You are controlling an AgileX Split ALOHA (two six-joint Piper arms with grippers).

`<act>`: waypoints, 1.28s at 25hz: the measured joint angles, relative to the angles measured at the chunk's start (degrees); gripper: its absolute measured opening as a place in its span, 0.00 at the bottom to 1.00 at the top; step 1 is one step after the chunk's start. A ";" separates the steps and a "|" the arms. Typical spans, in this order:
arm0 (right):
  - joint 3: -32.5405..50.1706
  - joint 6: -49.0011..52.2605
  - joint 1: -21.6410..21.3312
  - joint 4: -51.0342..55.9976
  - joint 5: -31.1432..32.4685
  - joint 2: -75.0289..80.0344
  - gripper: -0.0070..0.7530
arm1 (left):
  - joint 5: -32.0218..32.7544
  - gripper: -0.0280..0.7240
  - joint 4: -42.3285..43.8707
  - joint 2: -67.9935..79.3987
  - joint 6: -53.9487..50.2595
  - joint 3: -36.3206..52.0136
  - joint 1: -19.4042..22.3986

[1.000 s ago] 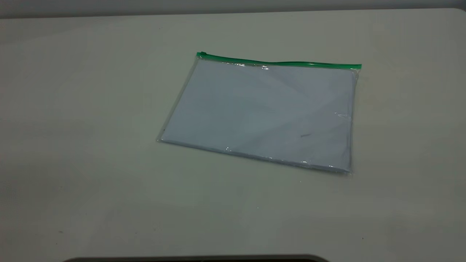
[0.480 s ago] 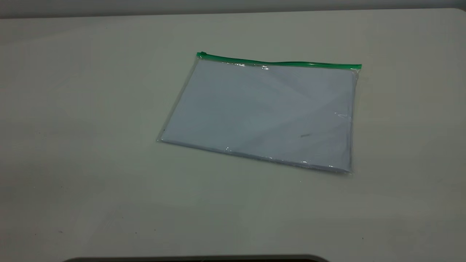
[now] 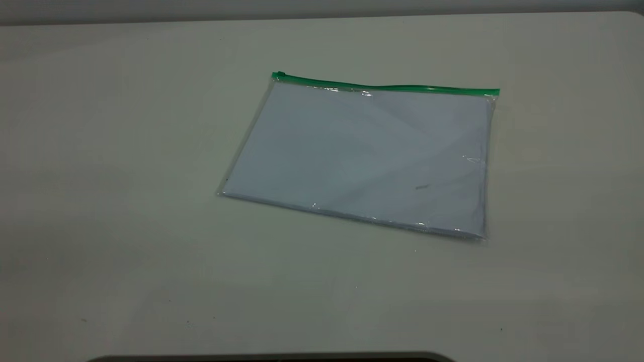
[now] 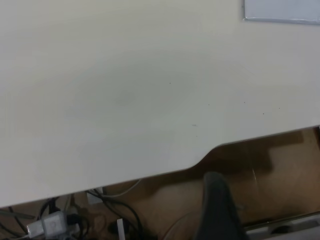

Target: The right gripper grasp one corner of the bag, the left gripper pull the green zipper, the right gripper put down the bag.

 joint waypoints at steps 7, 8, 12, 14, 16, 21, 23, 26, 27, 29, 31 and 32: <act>0.00 0.00 0.00 0.01 0.00 0.00 0.76 | 0.00 0.79 0.00 0.00 0.00 0.00 0.00; 0.00 0.00 0.00 0.01 0.00 0.00 0.76 | 0.00 0.79 0.00 0.00 0.00 0.00 0.00; 0.00 0.00 0.00 0.01 0.00 0.00 0.76 | 0.00 0.79 0.00 -0.04 0.05 0.00 0.00; 0.00 0.00 0.00 0.01 0.00 0.00 0.76 | 0.00 0.79 -0.12 -0.58 0.14 0.00 0.71; 0.00 0.00 0.00 0.01 0.00 0.00 0.76 | -0.06 0.79 -0.23 -1.85 0.08 0.00 2.58; 0.00 0.00 0.00 0.01 0.00 0.00 0.76 | -0.06 0.79 -0.03 -7.27 0.15 0.00 8.43; 0.00 0.00 0.00 0.01 0.00 0.00 0.76 | -0.01 0.79 0.21 -9.45 0.28 0.00 9.30; 0.00 0.00 0.00 0.01 0.00 0.00 0.76 | 0.10 0.79 0.28 -12.20 0.93 0.00 9.60; 0.00 0.00 0.00 0.01 0.00 0.00 0.76 | 0.17 0.79 0.28 -12.67 1.32 0.00 9.60; 0.00 0.00 0.00 0.01 0.00 0.00 0.76 | 0.23 0.79 0.28 -12.79 1.72 0.00 9.60; 0.00 0.00 0.00 0.01 0.00 0.00 0.76 | 0.23 0.79 0.28 -12.79 1.84 0.00 9.60; 0.00 0.00 0.00 0.01 0.00 0.00 0.76 | 0.23 0.79 0.28 -12.79 1.84 0.00 9.60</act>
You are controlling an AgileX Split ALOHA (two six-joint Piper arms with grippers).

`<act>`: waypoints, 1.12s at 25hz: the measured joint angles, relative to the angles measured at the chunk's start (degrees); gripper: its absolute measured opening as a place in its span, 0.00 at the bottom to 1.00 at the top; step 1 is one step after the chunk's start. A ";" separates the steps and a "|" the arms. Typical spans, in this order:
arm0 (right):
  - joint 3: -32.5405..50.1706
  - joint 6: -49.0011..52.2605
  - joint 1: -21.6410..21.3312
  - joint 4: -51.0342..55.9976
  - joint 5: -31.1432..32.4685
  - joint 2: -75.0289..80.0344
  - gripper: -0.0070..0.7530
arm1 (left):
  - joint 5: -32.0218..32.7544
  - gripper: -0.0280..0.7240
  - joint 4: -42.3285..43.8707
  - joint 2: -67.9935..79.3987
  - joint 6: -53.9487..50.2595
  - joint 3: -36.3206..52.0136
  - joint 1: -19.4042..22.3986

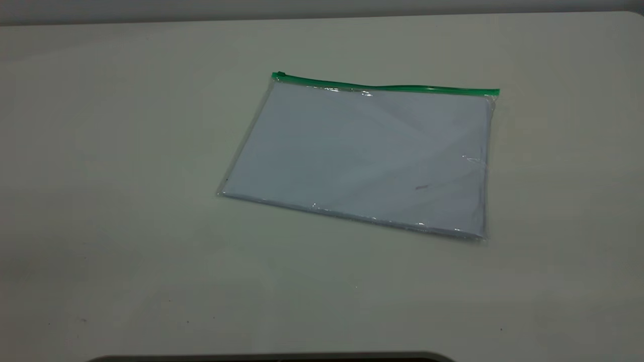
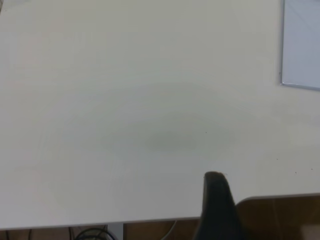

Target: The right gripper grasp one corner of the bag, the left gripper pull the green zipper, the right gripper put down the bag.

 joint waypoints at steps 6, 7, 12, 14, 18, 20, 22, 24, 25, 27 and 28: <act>0.00 0.00 0.00 0.00 0.00 0.00 0.76 | 0.00 0.79 0.00 0.00 0.00 0.00 0.00; 0.00 0.00 0.00 0.00 0.00 0.00 0.76 | 0.00 0.79 0.00 0.00 0.00 0.00 0.00; 0.00 0.00 0.00 0.00 -0.05 0.00 0.76 | 0.00 0.79 0.00 0.00 0.00 0.00 0.00; 0.00 0.00 0.00 0.00 -0.05 0.00 0.76 | 0.00 0.79 0.00 0.00 0.00 0.00 0.00; 0.00 0.00 0.00 0.00 -0.05 0.00 0.76 | 0.00 0.79 0.00 0.00 0.00 0.00 0.00; 0.00 0.00 0.00 0.00 -0.05 0.00 0.76 | 0.00 0.79 0.00 0.00 0.00 0.00 0.00; 0.00 0.00 0.68 -0.17 -0.05 0.00 0.76 | 0.00 0.79 0.00 0.00 0.00 0.00 0.00; 0.00 0.30 2.62 -1.10 -0.05 0.00 0.76 | 0.00 0.79 0.00 0.00 0.00 0.00 0.00; 0.00 0.98 3.45 -1.59 -0.10 0.00 0.76 | 0.00 0.79 0.00 0.00 0.00 0.00 0.00; 0.00 2.96 4.54 -3.12 -0.23 0.00 0.76 | 0.00 0.79 0.00 0.00 0.00 0.00 0.00; 0.07 4.09 4.89 -4.14 -0.23 0.00 0.76 | 0.00 0.79 0.00 0.00 0.00 0.00 0.00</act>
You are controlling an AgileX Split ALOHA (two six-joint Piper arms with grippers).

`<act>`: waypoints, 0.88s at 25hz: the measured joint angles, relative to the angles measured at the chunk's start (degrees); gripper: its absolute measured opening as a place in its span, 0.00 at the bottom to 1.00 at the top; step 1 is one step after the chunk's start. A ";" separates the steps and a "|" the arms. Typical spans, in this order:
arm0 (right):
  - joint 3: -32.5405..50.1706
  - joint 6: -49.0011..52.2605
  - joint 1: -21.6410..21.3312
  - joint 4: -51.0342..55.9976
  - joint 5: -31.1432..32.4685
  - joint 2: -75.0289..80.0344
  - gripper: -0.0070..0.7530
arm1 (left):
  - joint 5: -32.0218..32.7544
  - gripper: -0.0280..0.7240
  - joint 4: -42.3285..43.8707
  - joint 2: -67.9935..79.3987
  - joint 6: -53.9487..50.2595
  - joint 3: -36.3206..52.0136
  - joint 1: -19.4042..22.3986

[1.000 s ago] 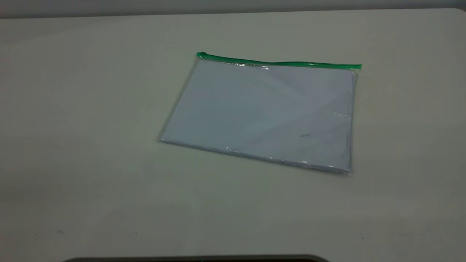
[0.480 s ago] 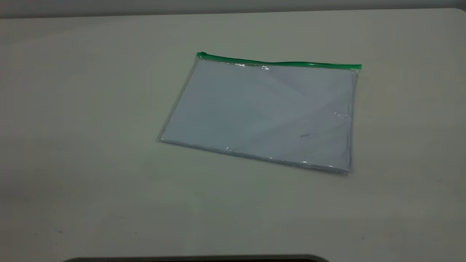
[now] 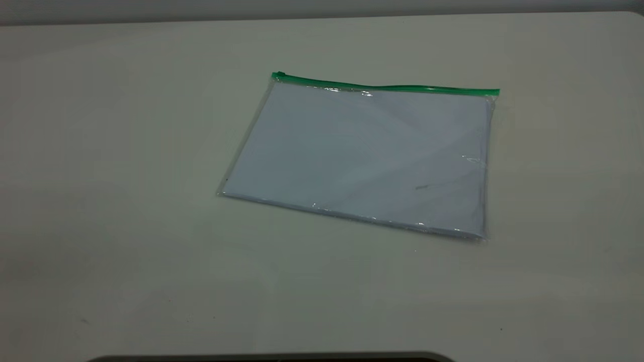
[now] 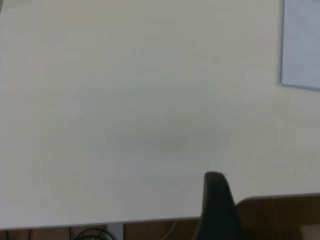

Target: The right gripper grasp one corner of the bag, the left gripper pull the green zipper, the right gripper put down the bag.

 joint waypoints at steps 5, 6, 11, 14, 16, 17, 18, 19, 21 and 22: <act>0.00 5.56 0.16 -3.65 -0.13 0.00 0.76 | 0.00 0.79 0.00 0.00 0.00 0.00 0.00; 0.00 6.02 0.16 -4.03 -0.13 0.00 0.76 | 0.00 0.79 0.00 0.00 0.00 0.00 0.00; 0.00 6.35 0.16 -4.03 -0.13 0.00 0.76 | 0.00 0.79 0.00 0.00 0.00 0.00 0.00; 0.00 6.37 0.16 -4.03 -0.13 0.00 0.76 | 0.00 0.79 0.00 0.00 0.00 0.00 0.00; 0.00 6.37 0.16 -4.03 -0.13 0.00 0.76 | 0.00 0.79 0.00 0.00 0.00 0.00 0.00; 0.00 6.37 0.16 -4.03 -0.13 0.00 0.76 | 0.00 0.79 0.00 0.00 0.00 0.00 0.00; 0.00 6.41 0.16 -4.03 -0.13 0.00 0.76 | 0.00 0.79 0.00 0.00 0.00 0.00 0.00; 0.00 6.41 0.16 -4.03 -0.17 0.00 0.76 | 0.00 0.79 0.00 0.00 0.00 0.00 0.00; 0.00 6.41 0.16 -4.03 -0.17 0.00 0.76 | 0.00 0.79 0.00 0.00 0.00 0.00 0.00; 0.00 6.41 0.16 -4.03 -0.17 0.00 0.76 | 0.00 0.79 0.00 0.00 0.00 0.00 0.00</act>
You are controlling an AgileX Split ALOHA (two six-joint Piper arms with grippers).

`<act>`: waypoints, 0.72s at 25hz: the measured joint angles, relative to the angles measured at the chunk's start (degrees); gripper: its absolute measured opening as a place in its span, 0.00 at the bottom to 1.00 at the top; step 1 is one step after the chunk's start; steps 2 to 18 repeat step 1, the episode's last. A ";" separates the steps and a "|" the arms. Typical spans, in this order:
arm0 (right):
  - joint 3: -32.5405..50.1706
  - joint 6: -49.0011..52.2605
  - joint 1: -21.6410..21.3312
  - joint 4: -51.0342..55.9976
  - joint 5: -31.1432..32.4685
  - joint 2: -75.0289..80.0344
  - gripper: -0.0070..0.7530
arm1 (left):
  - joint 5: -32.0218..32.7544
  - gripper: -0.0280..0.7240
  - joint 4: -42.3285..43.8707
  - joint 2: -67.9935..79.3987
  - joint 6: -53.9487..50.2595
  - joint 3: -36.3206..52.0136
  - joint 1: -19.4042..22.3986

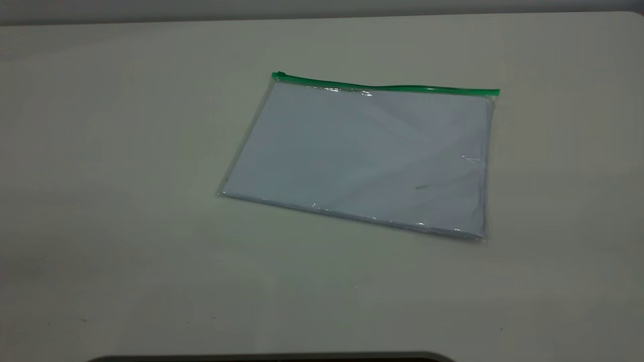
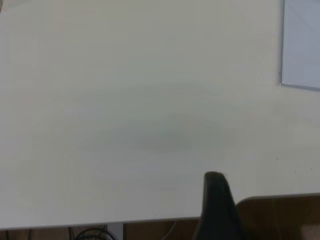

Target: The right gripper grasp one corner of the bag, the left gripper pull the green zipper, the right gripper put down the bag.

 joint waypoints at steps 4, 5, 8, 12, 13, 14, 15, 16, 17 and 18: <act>0.00 0.00 0.00 0.00 0.00 0.00 0.76 | 0.00 0.79 0.00 0.00 0.00 0.00 0.00; 0.00 0.00 0.00 0.00 0.00 0.00 0.76 | 0.00 0.79 0.00 0.00 0.00 0.00 0.00; 0.00 0.00 0.00 0.00 0.00 0.00 0.76 | 0.00 0.79 0.00 0.00 0.00 0.00 0.00; 0.00 0.00 0.00 0.00 0.00 0.00 0.76 | 0.00 0.79 0.00 0.00 0.00 0.00 0.00; 0.00 0.00 0.00 0.00 0.00 0.00 0.76 | 0.00 0.79 0.00 0.00 0.00 0.00 0.00; 0.00 0.00 0.00 0.00 0.00 0.00 0.76 | 0.00 0.79 0.00 0.00 0.00 0.00 0.00; 0.00 0.00 0.00 0.00 0.00 0.00 0.76 | 0.00 0.79 0.00 0.00 0.00 0.00 0.00; 0.00 0.00 0.00 0.00 0.00 0.00 0.76 | 0.00 0.79 0.00 0.00 0.00 0.00 0.00; 0.00 0.00 0.00 0.00 0.00 0.00 0.76 | 0.00 0.79 0.00 0.00 0.00 0.00 0.00; 0.00 0.00 0.00 0.00 0.00 0.00 0.76 | 0.00 0.79 0.00 0.00 0.00 0.00 0.00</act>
